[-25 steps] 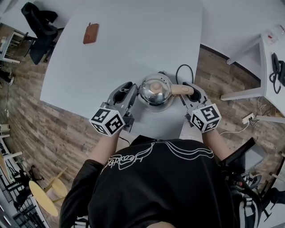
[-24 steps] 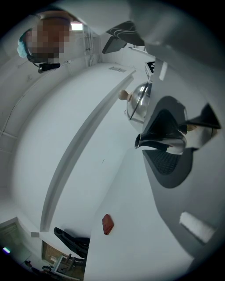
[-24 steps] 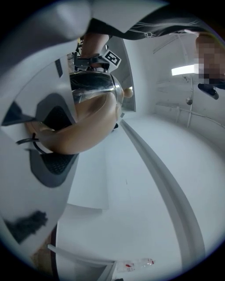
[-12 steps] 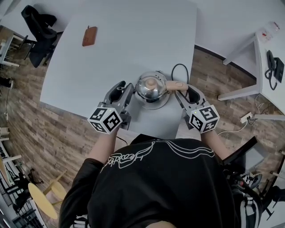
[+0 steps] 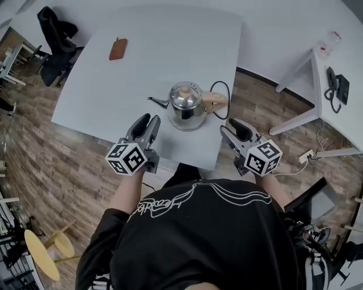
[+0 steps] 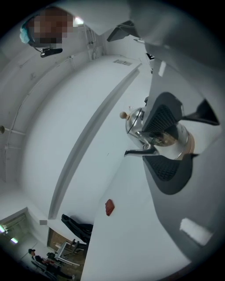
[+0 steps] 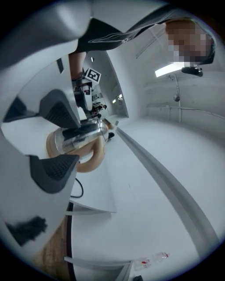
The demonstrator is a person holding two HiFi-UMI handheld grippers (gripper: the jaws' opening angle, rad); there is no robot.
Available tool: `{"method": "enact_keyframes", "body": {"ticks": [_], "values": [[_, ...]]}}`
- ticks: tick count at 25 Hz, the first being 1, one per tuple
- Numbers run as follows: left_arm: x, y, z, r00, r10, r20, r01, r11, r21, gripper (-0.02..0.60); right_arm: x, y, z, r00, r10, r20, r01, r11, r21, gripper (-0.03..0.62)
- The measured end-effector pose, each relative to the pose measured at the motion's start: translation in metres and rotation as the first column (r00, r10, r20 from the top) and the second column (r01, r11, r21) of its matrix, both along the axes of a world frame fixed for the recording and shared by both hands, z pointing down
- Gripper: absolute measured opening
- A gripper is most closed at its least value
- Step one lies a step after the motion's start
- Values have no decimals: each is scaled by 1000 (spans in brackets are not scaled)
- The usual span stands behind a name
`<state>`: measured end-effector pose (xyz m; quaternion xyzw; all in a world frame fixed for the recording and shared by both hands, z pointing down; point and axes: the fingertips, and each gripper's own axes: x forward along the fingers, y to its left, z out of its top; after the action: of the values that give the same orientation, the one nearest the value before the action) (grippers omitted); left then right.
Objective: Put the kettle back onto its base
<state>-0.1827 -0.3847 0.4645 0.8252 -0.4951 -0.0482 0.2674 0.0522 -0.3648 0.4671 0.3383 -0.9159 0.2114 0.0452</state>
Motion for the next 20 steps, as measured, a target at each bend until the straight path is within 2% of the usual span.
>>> {"method": "enact_keyframes", "body": {"ticks": [3,5,7,8,9,10,12,15,17,20], "values": [[12,31,-19,998,42,-38,-42,999,-4,122,-15,39,-23,984,-148,94,152,988,-33,183],[23,51,-38,995,84,-62,-84,996,11,84,-22,62,-44,966,-223,131,227,974,-16,181],[37,69,-56,991,124,-50,-122,992,23,35,-27,81,-64,951,-274,142,275,961,8,179],[46,77,-64,989,147,-33,-146,989,36,4,-28,88,-73,946,-293,140,293,956,17,152],[56,87,-73,984,178,-14,-177,983,55,5,-30,95,-81,943,-307,132,306,952,26,80],[67,96,-82,976,216,2,-216,974,74,5,-30,100,-86,941,-316,117,314,949,33,37],[91,114,-95,954,297,29,-298,950,87,5,-30,107,-90,943,-322,88,319,947,45,15],[120,139,-102,920,388,48,-391,919,59,5,-29,117,-91,944,-315,96,314,949,21,8],[137,151,-105,903,426,57,-429,902,55,5,-28,122,-90,944,-309,114,313,950,-17,6],[154,157,-105,889,449,87,-454,889,53,5,-24,129,-89,944,-306,125,313,949,-41,6]]}}
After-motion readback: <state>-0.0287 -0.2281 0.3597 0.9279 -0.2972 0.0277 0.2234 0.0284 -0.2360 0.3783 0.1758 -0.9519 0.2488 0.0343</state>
